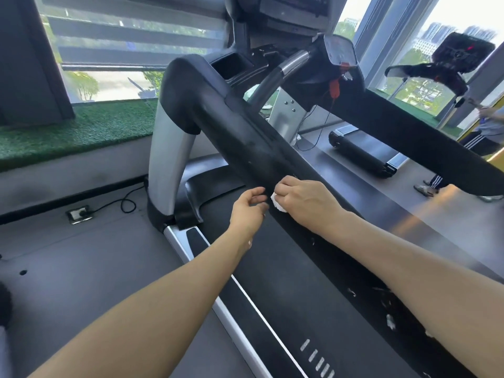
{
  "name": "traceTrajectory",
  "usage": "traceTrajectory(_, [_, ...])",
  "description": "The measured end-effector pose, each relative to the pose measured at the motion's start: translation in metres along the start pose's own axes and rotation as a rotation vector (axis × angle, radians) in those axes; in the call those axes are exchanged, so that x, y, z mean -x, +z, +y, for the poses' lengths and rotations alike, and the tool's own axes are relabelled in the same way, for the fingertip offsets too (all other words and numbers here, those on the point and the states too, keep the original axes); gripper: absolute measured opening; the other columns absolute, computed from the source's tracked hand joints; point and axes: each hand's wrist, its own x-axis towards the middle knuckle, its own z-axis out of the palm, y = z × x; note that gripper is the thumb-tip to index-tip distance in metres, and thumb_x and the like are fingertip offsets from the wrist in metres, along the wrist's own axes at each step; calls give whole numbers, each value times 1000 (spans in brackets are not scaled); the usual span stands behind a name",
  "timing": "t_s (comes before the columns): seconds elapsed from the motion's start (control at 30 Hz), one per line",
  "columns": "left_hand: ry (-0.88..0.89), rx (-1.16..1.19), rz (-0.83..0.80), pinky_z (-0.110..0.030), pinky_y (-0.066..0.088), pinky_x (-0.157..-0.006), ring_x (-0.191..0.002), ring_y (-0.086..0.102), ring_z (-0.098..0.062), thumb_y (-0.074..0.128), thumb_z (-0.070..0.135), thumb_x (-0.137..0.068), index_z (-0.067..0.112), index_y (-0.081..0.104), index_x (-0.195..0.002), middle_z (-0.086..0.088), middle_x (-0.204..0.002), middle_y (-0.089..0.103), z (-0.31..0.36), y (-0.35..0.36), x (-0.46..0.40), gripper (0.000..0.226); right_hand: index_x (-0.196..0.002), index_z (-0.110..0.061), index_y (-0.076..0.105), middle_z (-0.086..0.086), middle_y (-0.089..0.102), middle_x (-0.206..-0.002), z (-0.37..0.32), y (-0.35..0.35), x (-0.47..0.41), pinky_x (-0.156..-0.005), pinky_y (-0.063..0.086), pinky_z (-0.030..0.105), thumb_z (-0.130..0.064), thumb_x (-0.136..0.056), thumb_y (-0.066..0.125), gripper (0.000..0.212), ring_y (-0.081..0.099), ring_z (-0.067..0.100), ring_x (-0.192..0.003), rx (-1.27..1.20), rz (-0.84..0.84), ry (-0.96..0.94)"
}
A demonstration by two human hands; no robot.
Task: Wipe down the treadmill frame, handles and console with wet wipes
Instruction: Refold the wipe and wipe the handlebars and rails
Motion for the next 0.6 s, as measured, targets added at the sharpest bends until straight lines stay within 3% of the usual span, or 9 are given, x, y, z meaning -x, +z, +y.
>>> traceTrajectory(0.17, [1, 46, 55, -25, 48, -80, -87, 58, -10, 55, -3, -88, 19, 59, -117, 2, -103, 62, -12, 21, 27, 36, -52, -21, 63, -11, 55, -61, -10, -12, 39, -41, 30, 20, -6, -77, 46, 33, 58, 12, -65, 44, -11, -25])
traceTrajectory(0.23, [-6, 59, 65, -26, 48, -79, -89, 59, -11, 56, -2, -88, 19, 60, -116, 2, -103, 62, -19, 28, 37, 35, -50, -22, 61, -11, 53, -59, -13, -19, 49, -39, 23, 20, -7, -70, 66, 25, 56, 12, -63, 36, -42, -21])
traceTrajectory(0.3, [-26, 77, 71, -25, 48, -76, -90, 59, -11, 56, -2, -88, 20, 60, -112, 2, -102, 62, -23, 31, 47, 33, -46, -22, 57, -10, 50, -56, -16, -26, 55, -39, 19, 18, -7, -56, 82, 31, 53, 13, -59, 42, -88, 5])
traceTrajectory(0.5, [-116, 74, 3, -25, 49, -78, -90, 60, -14, 55, 1, -89, 18, 60, -114, 6, -95, 62, -24, 26, 65, 31, -37, -18, 49, -6, 46, -48, -28, -46, 56, -41, 11, 14, 0, -31, 88, 43, 48, 15, -49, -83, -162, 92])
traceTrajectory(0.57, [-145, 39, -50, -24, 49, -76, -89, 59, -15, 55, 2, -89, 17, 58, -117, 5, -94, 63, -21, 23, 68, 32, -54, -14, 63, -2, 58, -63, -31, -55, 52, -40, 16, 17, 2, -49, 82, 26, 55, 19, -64, -169, -184, 155])
traceTrajectory(0.6, [-154, 25, -79, -24, 50, -76, -89, 59, -15, 55, 2, -89, 17, 58, -117, 4, -96, 63, -19, 21, 69, 32, -74, -13, 70, 0, 64, -82, -29, -55, 49, -46, 29, 20, 2, -67, 73, 16, 57, 20, -81, -236, -225, 237])
